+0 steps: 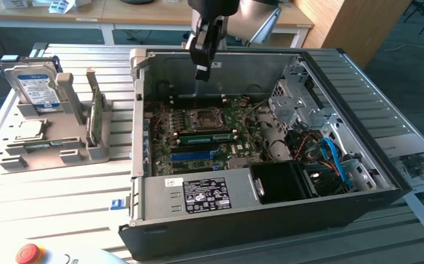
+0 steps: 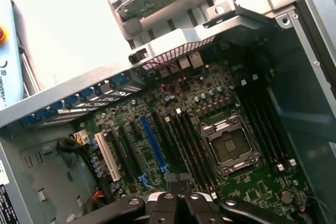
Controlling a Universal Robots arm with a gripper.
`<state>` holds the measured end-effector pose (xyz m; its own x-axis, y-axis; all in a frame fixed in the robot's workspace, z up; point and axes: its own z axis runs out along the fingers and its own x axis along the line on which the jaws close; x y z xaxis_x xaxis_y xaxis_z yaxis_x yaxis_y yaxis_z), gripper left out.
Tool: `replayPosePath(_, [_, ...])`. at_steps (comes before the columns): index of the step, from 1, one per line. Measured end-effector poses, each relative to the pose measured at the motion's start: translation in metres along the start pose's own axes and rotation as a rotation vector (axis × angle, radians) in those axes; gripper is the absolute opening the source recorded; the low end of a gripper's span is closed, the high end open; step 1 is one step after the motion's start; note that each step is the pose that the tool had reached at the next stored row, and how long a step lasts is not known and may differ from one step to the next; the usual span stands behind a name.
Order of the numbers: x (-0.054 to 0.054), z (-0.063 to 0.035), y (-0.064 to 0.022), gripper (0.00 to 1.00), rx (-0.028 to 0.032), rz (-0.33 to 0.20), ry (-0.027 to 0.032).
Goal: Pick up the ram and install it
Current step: 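Press down the ram until it locks into place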
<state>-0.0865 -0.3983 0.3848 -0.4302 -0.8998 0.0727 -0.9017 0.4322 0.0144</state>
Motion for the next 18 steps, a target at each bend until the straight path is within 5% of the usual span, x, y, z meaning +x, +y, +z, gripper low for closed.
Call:
replayPosePath(10, [0.0, 0.0004, 0.0, 0.1, -0.0095, 0.13, -0.0019])
replayPosePath(18, [0.0, 0.0007, 0.0001, 0.1, -0.0121, 0.178, -0.0031])
